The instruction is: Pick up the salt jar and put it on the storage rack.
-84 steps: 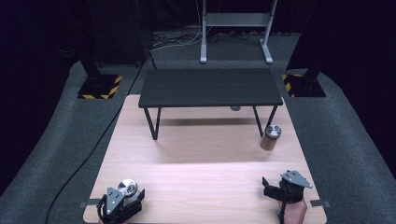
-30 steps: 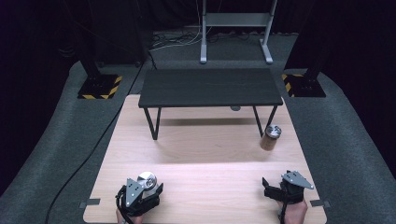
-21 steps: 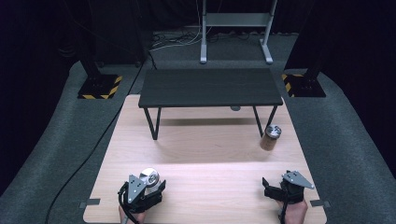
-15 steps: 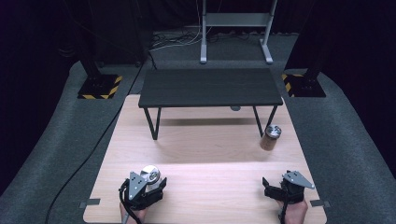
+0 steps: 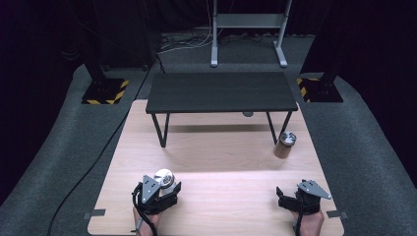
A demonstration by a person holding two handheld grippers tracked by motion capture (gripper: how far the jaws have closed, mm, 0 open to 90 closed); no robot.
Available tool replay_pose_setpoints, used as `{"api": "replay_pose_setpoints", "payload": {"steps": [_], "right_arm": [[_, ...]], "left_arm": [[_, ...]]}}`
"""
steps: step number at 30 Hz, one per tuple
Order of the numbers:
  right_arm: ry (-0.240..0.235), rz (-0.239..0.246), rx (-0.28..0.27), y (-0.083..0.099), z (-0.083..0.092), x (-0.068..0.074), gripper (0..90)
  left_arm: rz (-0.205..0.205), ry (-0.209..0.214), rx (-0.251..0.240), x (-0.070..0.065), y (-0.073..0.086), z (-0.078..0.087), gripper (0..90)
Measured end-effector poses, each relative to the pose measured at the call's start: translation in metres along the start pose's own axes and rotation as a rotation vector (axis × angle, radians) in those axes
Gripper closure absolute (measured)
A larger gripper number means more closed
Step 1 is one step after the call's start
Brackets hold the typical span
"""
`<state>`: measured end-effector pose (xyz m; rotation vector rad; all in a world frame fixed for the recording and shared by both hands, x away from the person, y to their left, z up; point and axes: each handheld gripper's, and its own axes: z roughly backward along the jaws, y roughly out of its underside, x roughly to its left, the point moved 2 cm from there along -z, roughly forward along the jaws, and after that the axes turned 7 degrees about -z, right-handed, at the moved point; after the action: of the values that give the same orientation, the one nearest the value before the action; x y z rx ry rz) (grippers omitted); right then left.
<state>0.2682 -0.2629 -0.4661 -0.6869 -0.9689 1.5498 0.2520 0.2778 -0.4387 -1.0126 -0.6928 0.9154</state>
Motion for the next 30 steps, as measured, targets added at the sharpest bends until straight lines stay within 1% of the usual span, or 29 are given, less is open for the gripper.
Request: {"api": "replay_pose_setpoints", "payload": {"steps": [6,14,24,30], "right_arm": [[0.002,0.006,0.005,-0.001,-0.001,0.001,0.0],[-0.001,0.008,0.005,-0.001,-0.001,0.001,0.0],[0.0,0.008,0.007,-0.001,-0.001,0.001,0.0],[0.002,0.008,0.009,-0.001,-0.001,0.001,0.0]], "left_arm": [[-0.008,0.008,-0.003,0.001,-0.006,-0.007,30.9],[-0.017,0.008,-0.004,0.001,-0.011,-0.01,30.9],[-0.025,0.021,-0.004,-0.001,-0.019,-0.014,30.9],[-0.037,0.024,-0.008,-0.001,-0.025,-0.017,30.9]]}}
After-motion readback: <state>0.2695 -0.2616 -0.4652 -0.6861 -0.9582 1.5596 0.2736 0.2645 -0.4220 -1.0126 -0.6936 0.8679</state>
